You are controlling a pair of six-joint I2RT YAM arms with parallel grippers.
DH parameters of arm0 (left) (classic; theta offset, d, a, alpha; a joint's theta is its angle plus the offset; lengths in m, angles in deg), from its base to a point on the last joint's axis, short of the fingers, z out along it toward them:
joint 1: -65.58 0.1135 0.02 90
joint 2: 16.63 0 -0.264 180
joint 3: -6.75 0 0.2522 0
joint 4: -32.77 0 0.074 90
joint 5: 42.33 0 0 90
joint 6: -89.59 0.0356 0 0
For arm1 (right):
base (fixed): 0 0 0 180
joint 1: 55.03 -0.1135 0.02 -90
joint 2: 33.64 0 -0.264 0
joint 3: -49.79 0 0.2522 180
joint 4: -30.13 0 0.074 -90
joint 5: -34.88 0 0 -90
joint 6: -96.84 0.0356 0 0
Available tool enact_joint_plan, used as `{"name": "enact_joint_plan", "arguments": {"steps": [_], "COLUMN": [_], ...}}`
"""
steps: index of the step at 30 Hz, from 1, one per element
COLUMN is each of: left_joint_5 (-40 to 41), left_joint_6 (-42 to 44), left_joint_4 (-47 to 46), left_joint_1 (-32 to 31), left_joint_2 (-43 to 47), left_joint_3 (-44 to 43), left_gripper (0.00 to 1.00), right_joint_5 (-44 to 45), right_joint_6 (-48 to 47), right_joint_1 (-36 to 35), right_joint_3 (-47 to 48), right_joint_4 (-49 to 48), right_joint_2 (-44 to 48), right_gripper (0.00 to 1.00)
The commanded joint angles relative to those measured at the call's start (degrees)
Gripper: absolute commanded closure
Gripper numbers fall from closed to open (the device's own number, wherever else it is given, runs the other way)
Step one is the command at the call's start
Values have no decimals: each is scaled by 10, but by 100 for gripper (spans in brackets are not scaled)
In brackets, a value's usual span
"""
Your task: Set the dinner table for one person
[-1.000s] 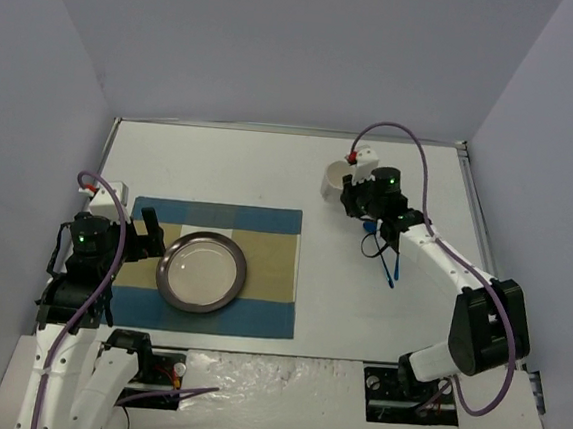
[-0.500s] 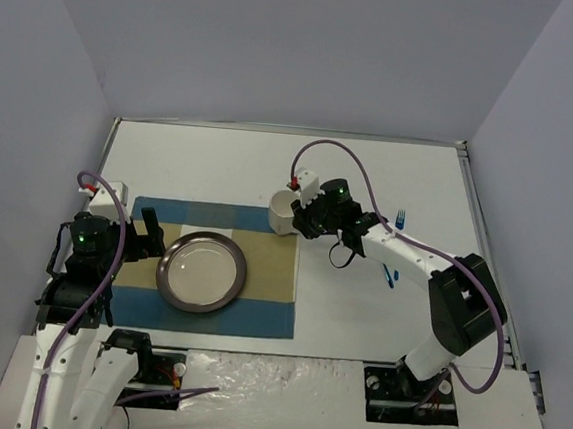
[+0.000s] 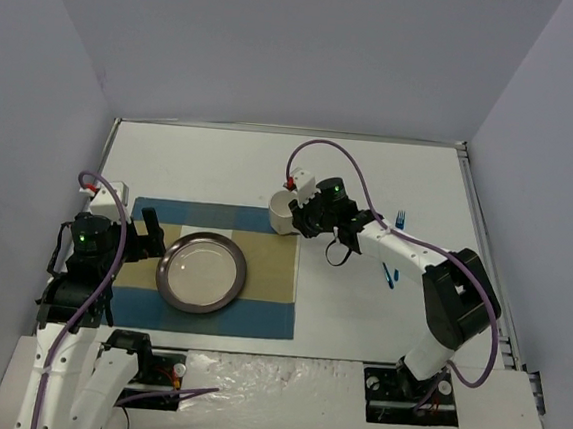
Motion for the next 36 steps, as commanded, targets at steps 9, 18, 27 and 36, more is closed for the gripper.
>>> {"name": "enact_joint_plan", "arguments": {"steps": [9, 18, 27, 36], "left_joint_5": [5, 5, 5, 5], "left_joint_6": [4, 4, 4, 2], "left_joint_4": [-28, -29, -27, -28], "left_joint_1": [-2, -2, -2, -2], "left_joint_2": [-8, -8, -7, -5], "left_joint_3": [-4, -4, -3, -3], "left_gripper": [3, 3, 3, 3], "right_joint_5": [7, 32, 69, 133], "right_joint_6": [0, -5, 4, 75], "right_joint_1": [-17, -24, -25, 66], "right_joint_3": [38, 20, 14, -4], "right_joint_4": [-113, -108, -74, -27], "right_joint_2": [-5, -10, 44, 128], "right_gripper": [100, 95, 32, 14]}}
